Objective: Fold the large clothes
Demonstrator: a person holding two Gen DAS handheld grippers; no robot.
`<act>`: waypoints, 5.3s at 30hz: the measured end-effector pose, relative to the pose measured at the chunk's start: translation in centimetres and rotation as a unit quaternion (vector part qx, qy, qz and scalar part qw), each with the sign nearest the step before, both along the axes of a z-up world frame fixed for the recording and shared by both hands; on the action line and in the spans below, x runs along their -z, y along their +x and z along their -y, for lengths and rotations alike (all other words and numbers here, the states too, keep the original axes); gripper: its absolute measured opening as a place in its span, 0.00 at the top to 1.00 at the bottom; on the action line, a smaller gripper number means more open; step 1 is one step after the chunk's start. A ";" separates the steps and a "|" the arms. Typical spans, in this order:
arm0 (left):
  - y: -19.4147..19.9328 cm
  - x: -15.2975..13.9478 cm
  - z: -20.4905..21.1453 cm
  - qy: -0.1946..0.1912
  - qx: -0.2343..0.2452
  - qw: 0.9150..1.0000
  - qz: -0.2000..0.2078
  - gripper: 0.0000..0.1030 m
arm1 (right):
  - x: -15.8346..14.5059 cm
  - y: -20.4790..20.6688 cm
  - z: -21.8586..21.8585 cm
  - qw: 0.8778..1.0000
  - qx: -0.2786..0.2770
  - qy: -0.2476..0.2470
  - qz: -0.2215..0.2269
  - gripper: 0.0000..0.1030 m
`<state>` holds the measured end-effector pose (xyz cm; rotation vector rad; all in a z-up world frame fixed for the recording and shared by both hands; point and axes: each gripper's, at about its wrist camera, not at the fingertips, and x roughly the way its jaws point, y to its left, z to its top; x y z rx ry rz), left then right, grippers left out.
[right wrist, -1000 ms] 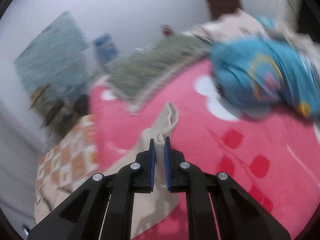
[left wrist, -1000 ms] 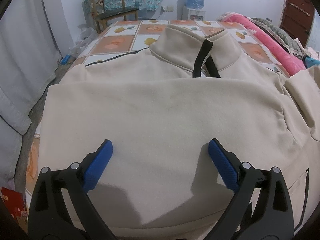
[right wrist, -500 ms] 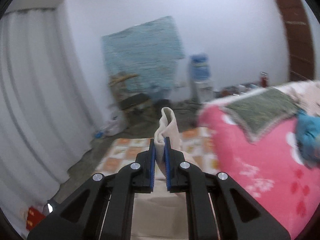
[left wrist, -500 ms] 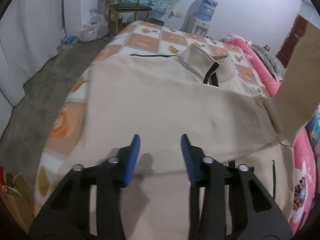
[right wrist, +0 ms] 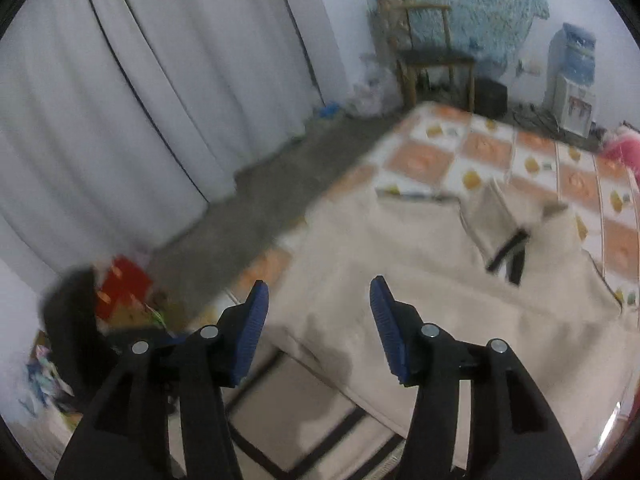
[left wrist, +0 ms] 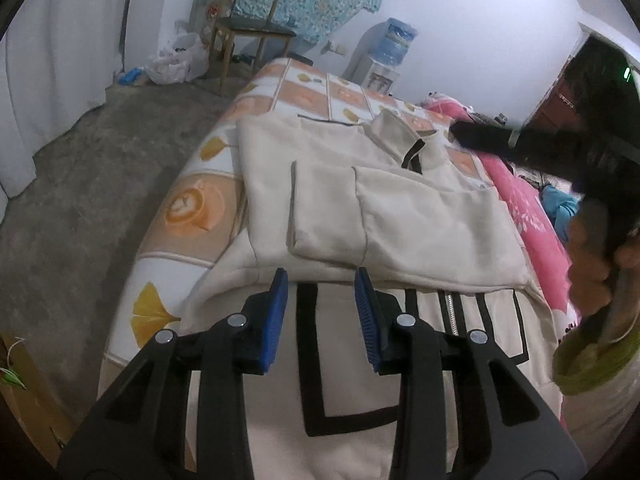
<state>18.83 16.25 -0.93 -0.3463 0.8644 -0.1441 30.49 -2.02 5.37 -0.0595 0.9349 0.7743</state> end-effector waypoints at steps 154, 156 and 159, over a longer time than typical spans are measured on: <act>-7.1 5.8 9.0 0.188 0.005 0.980 -0.064 0.06 | 12.3 -20.2 15.5 0.963 0.241 -0.119 0.031 0.06; -7.1 5.8 9.0 0.189 0.005 0.980 -0.064 0.07 | 12.4 -20.2 15.5 0.963 0.240 -0.120 0.031 0.06; -7.1 5.8 9.0 0.189 0.004 0.980 -0.064 0.07 | 12.4 -20.1 15.5 0.962 0.241 -0.122 0.029 0.06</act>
